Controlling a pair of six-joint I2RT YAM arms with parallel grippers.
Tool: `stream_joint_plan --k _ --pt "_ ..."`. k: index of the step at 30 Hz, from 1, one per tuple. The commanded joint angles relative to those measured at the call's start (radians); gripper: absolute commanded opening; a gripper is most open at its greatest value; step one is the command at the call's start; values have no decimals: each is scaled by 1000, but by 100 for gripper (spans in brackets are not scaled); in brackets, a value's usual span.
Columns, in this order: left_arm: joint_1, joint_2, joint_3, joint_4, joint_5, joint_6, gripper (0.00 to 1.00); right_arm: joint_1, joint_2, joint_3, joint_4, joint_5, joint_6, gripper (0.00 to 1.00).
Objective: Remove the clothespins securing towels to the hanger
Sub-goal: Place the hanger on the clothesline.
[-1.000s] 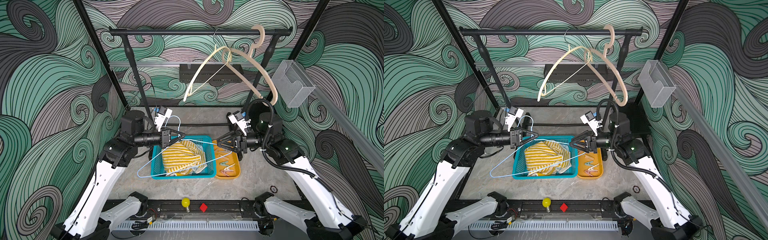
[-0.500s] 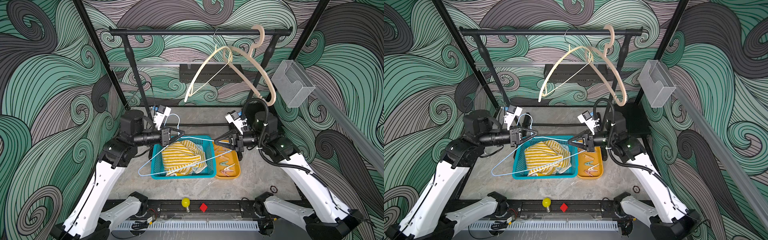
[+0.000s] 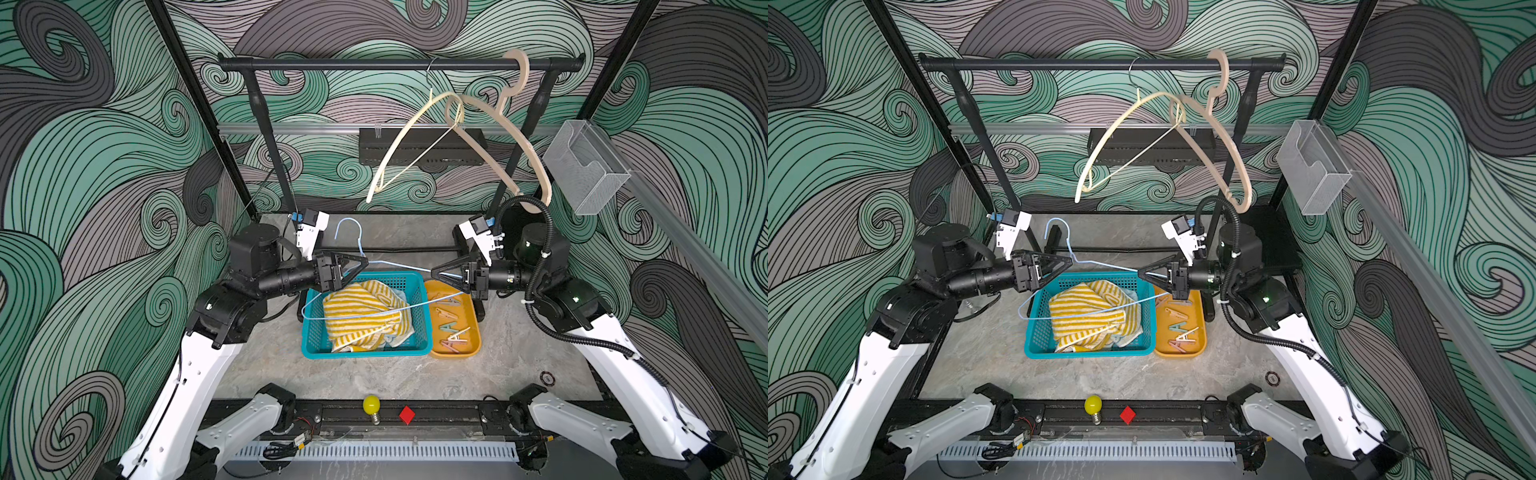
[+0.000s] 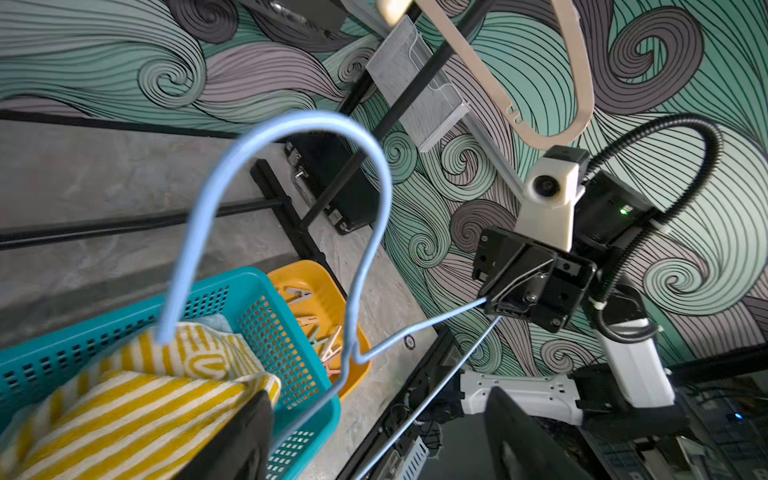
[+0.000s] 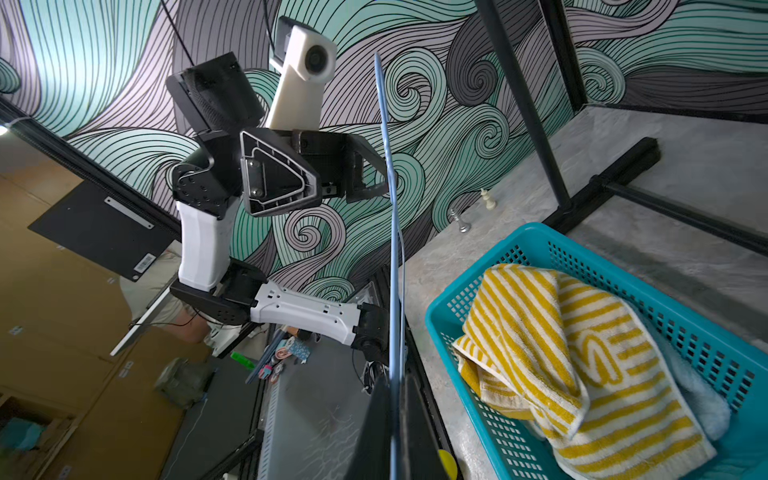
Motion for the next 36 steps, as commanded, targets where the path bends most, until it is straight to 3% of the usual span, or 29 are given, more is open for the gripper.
stream_joint_plan --k 1,8,13,19,24,36 --pt "-3 -79 52 -71 -152 3 82 29 -31 47 1 130 -13 0" --pt "-3 -240 90 -179 -323 14 83 184 -32 138 -60 388 -110 0" --pt "-2 -313 85 -187 -364 28 83 323 13 252 -97 603 -202 0" --pt "-2 -286 97 -219 -361 26 83 475 170 492 -177 832 -340 0" --pt "-3 -272 77 -181 -346 19 83 506 288 670 -206 998 -393 0" --pt "-3 -234 59 -129 -324 30 83 522 552 1071 -264 1167 -440 0"
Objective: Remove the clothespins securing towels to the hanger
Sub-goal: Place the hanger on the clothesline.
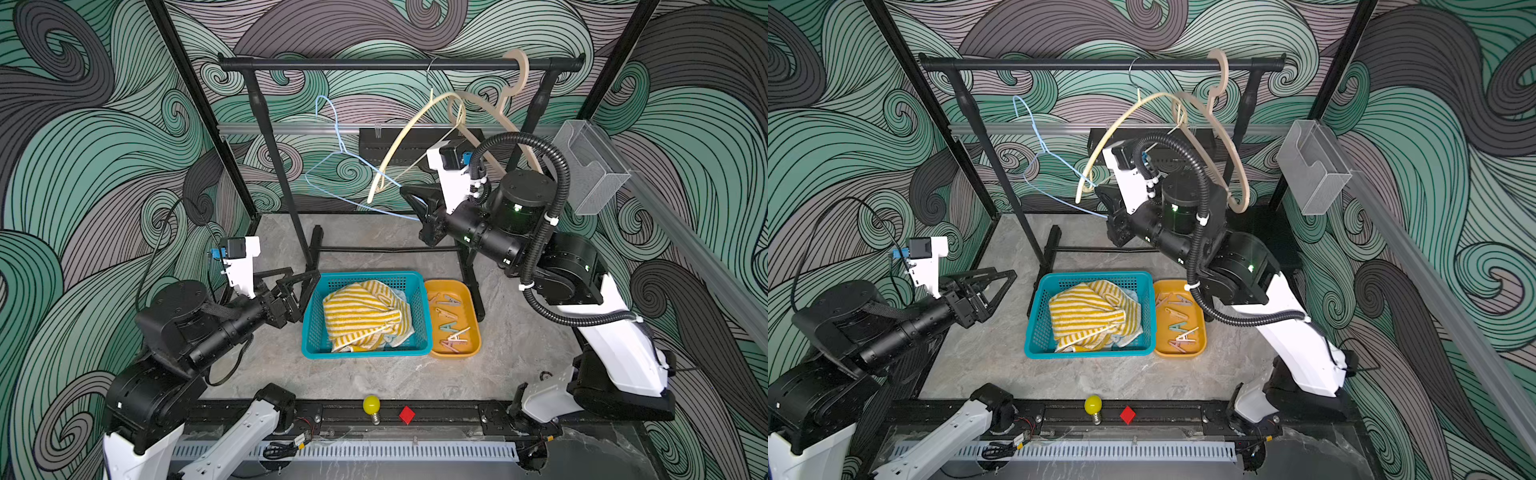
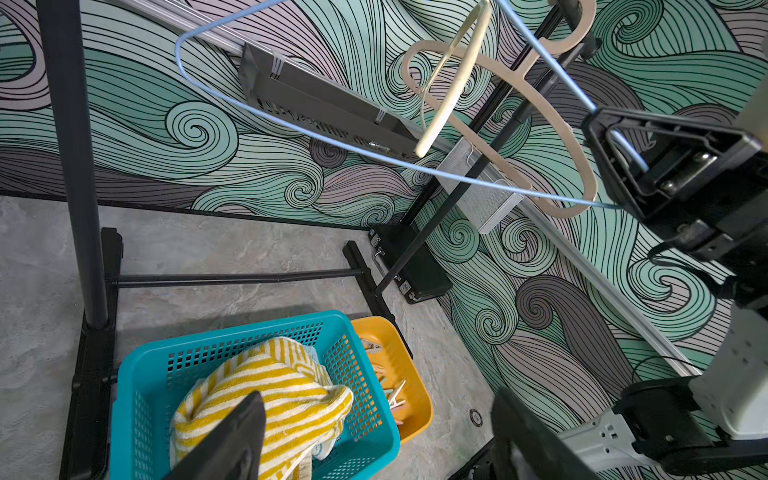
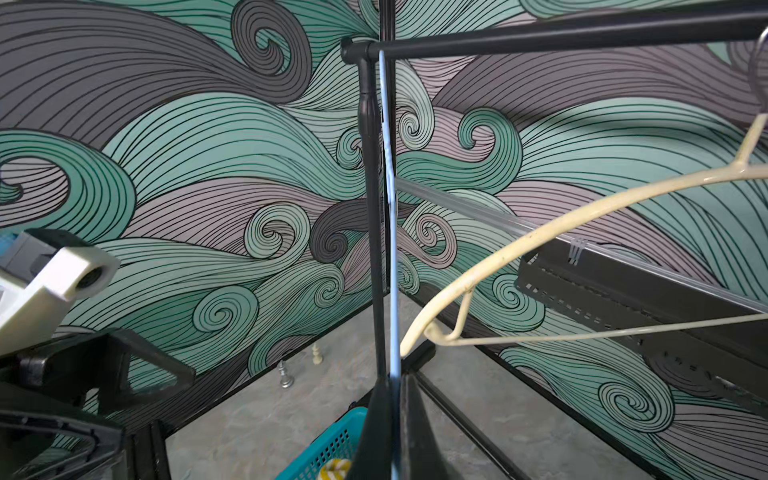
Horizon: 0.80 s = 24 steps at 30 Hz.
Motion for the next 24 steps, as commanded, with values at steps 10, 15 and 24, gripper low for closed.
stream_joint_plan --k 10,15,24 --pt "-3 13 -63 75 12 19 83 23 286 408 10 182 -68 0" --pt "-3 -6 -90 94 26 6 83 25 349 470 49 200 -35 0" --pt "-3 -38 -114 107 18 2 83 40 371 473 138 216 6 0"
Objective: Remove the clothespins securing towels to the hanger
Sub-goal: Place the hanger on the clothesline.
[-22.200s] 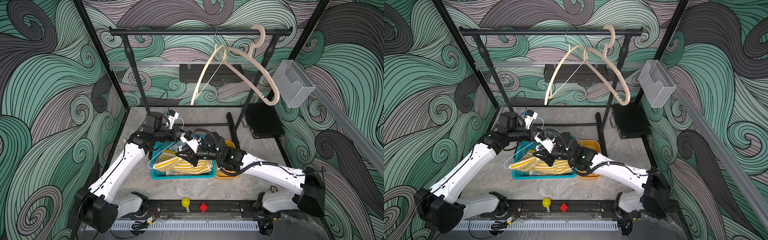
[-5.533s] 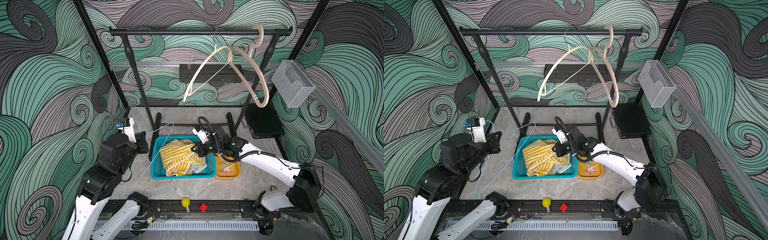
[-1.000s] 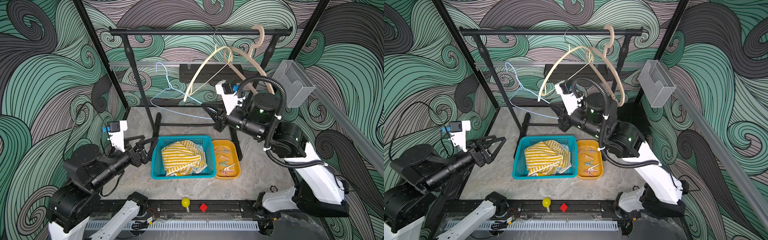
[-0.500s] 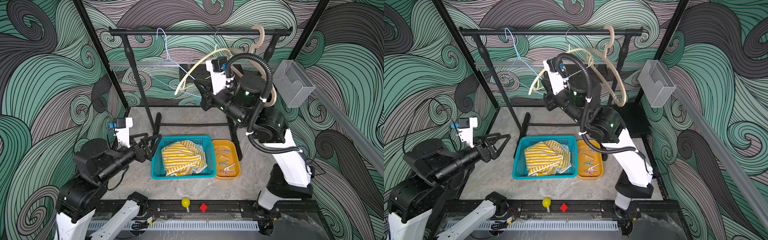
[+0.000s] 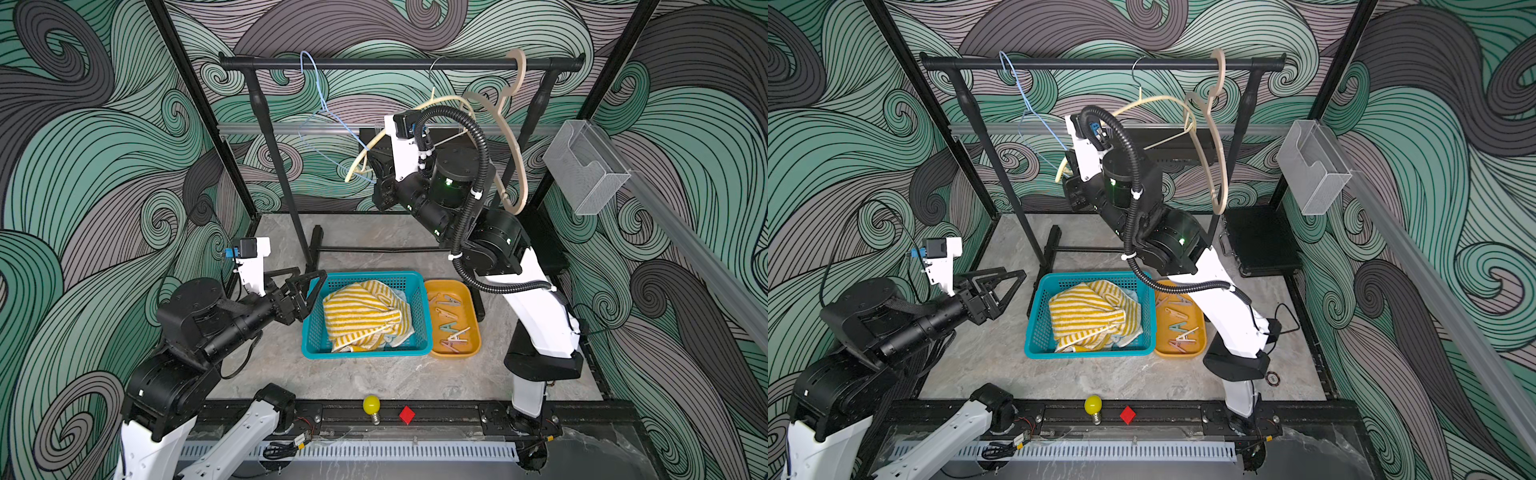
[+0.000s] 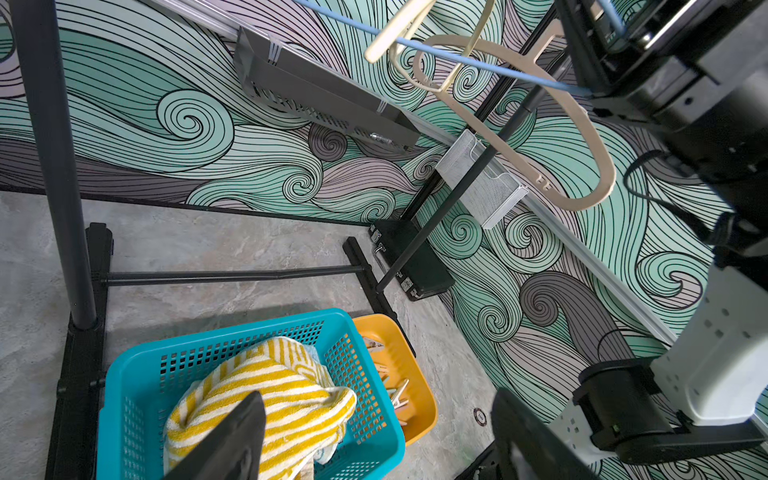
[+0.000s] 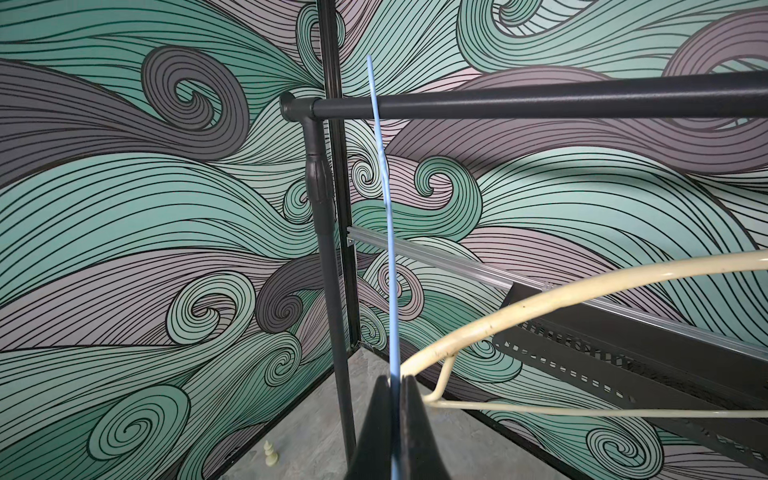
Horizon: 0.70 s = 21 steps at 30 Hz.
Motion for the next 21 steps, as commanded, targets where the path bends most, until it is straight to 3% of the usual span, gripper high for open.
stream_joint_plan --k 1,21 --pt "-3 -13 -11 28 8 2 83 12 -3 32 93 40 14 0" --pt "-3 -48 -43 47 17 -17 83 18 52 68 76 140 30 0"
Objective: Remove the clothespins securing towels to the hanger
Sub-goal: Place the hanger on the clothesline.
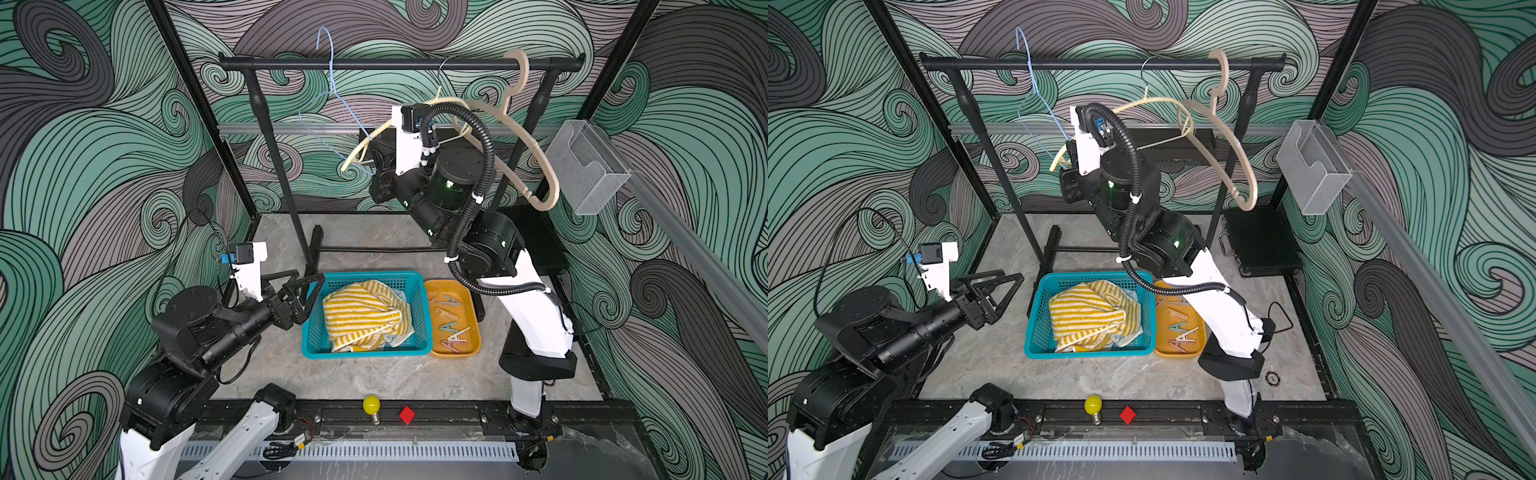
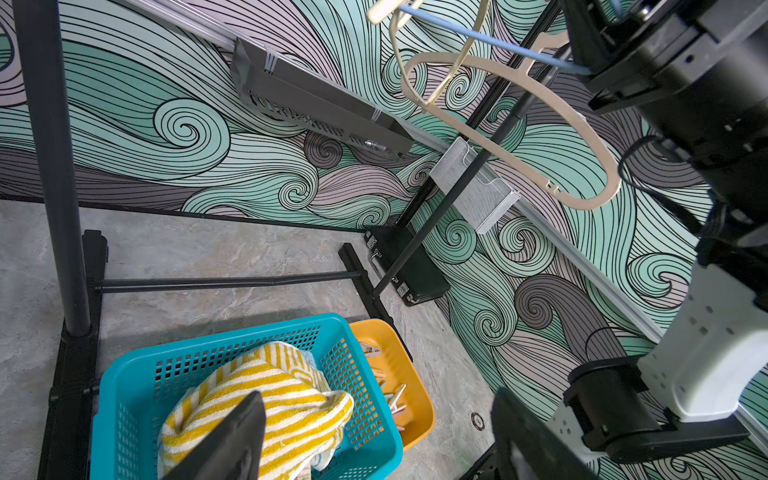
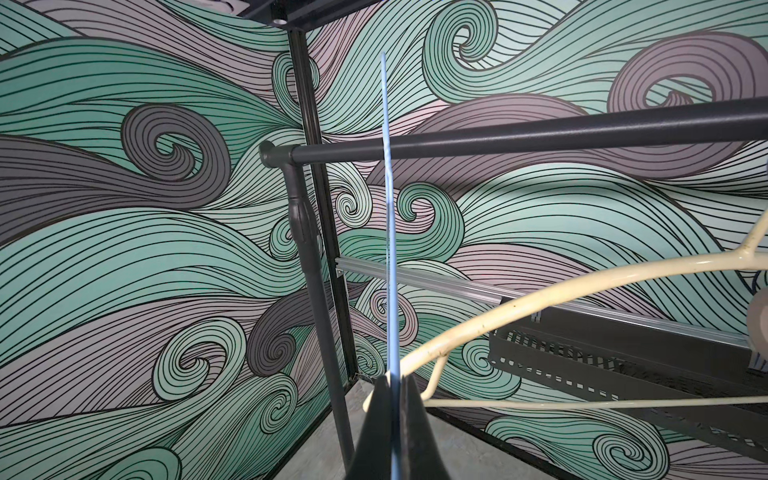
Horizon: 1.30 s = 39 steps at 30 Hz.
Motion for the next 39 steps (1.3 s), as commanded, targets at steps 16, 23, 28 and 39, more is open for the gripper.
stream_joint_plan --k 16,23,28,39 --pt "-2 -10 -21 29 11 -14 83 -10 10 -10 -95 -62 44 1" --pt "-3 -14 -27 22 -17 -9 83 -9 -64 -120 -114 -173 75 40" --pt "-2 -7 -32 22 -31 -9 83 -7 -143 -230 -109 -218 104 66" --pt "-3 26 -103 -22 -214 30 82 -5 -554 -864 24 -398 126 72"
